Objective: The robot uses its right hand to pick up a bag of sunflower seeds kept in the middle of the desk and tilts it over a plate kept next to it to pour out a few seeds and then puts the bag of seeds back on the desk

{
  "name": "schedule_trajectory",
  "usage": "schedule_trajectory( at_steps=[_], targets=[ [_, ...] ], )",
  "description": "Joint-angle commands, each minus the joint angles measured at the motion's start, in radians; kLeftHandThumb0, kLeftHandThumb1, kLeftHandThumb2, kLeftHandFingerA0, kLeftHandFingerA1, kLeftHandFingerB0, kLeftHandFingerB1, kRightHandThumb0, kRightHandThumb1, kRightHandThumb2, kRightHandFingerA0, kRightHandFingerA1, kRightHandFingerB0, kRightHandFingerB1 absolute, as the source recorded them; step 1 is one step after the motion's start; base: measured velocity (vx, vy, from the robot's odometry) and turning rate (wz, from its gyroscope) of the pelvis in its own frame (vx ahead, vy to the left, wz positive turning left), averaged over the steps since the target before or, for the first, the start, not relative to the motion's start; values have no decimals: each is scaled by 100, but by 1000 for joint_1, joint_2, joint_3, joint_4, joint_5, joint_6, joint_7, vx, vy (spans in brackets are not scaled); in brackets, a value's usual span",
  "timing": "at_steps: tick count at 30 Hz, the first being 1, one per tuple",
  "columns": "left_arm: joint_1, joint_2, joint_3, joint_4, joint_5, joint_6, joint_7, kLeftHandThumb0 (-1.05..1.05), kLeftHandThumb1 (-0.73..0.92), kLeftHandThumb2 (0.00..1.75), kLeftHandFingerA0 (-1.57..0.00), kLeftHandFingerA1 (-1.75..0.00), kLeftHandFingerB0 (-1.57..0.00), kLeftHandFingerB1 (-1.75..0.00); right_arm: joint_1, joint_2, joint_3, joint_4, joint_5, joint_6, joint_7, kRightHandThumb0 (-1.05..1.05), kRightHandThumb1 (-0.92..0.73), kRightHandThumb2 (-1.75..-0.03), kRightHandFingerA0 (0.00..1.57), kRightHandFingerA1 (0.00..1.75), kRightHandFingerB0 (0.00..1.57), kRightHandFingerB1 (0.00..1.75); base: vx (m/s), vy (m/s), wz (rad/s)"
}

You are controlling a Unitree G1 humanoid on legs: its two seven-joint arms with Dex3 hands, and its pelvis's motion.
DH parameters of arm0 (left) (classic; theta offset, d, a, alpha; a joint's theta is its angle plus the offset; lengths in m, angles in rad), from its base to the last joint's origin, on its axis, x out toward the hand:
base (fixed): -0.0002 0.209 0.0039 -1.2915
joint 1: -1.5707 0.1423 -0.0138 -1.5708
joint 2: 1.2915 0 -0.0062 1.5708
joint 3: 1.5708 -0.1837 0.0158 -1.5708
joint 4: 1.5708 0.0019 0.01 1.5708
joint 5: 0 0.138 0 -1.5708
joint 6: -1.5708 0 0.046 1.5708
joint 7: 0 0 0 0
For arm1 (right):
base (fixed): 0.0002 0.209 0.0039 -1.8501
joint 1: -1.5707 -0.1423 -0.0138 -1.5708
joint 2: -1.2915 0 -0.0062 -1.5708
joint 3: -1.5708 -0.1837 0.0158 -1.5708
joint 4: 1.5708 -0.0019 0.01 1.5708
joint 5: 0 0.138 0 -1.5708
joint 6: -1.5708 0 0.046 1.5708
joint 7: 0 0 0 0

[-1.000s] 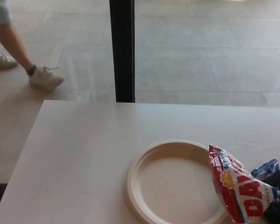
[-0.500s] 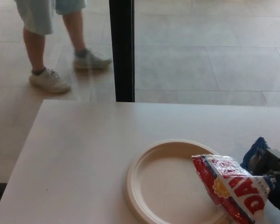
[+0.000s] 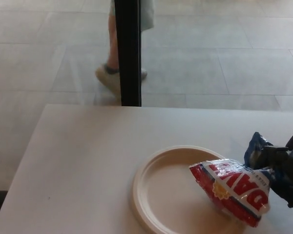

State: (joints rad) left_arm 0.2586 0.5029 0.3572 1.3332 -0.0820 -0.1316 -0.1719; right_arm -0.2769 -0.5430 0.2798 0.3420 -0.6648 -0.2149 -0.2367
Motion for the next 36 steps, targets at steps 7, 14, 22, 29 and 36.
schedule_trajectory(
  at_steps=[7, 14, 22, 29, 36],
  targets=[
    [41, 21, -6, -2, 6, -20, -14, -46, 63, 58, -65, -62, -60, -46, -56, -14, -6, -79, -10, 250, 289, -27, -51, -91, 90, 170, 83, 77, 0, 0, 0],
    [47, 27, -3, -9, -1, -27, -32, -47, 63, 59, -58, -61, -58, -48, -126, -19, -2, -98, -31, 250, 306, -28, -56, -89, 88, 175, 86, 97, 0, 0, 0],
    [48, 29, -20, -8, 10, -27, -24, -46, 64, 59, -64, -63, -60, -47, -180, -18, 14, -151, -65, 252, 326, -25, -50, -77, 89, 175, 73, 128, 0, 0, 0],
    [44, 32, -15, -11, 3, -27, -27, -46, 64, 59, -64, -68, -63, -51, -204, -28, 34, -204, -106, 214, 316, -27, -53, -83, 89, 175, 78, 143, 0, 0, 0],
    [36, 34, -11, -9, -6, -13, -26, -44, 65, 60, -57, -61, -54, -46, -234, -29, 55, -194, -163, 190, 275, -25, -47, -96, 90, 175, 71, 159, 0, 0, 0]
  ],
)
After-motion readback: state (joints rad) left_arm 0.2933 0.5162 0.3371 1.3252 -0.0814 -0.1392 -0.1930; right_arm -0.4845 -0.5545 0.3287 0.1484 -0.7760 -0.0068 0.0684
